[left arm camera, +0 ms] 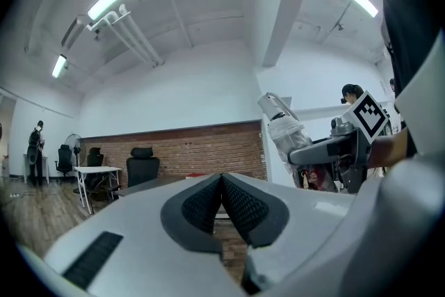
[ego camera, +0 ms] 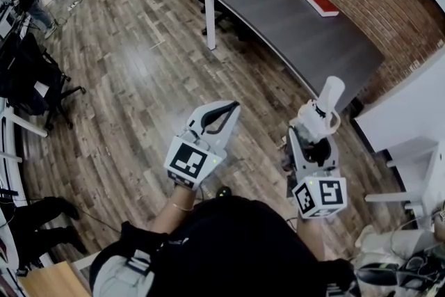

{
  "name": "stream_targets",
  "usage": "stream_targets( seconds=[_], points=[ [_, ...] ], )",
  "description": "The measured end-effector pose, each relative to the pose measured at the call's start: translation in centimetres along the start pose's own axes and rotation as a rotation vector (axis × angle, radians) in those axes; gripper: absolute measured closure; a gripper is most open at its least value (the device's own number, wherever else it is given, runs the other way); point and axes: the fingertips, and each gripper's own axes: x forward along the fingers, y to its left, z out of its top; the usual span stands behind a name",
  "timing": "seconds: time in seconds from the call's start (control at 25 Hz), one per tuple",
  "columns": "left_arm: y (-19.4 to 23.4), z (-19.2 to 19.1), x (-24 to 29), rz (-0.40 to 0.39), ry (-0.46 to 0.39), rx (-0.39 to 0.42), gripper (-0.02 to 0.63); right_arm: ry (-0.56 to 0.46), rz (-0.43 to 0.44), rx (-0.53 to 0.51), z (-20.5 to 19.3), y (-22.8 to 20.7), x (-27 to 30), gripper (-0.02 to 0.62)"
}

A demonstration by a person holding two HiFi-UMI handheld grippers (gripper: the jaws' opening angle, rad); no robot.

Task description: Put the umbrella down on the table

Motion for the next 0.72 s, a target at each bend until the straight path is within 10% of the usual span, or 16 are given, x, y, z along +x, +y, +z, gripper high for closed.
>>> stream_targets(
  seconds=[0.72],
  points=[
    [0.9,-1.3,0.2,-0.032,-0.007,-0.012,0.604,0.031,-0.056,0.027,-1.5,-0.2,0.1,0.321]
  ],
)
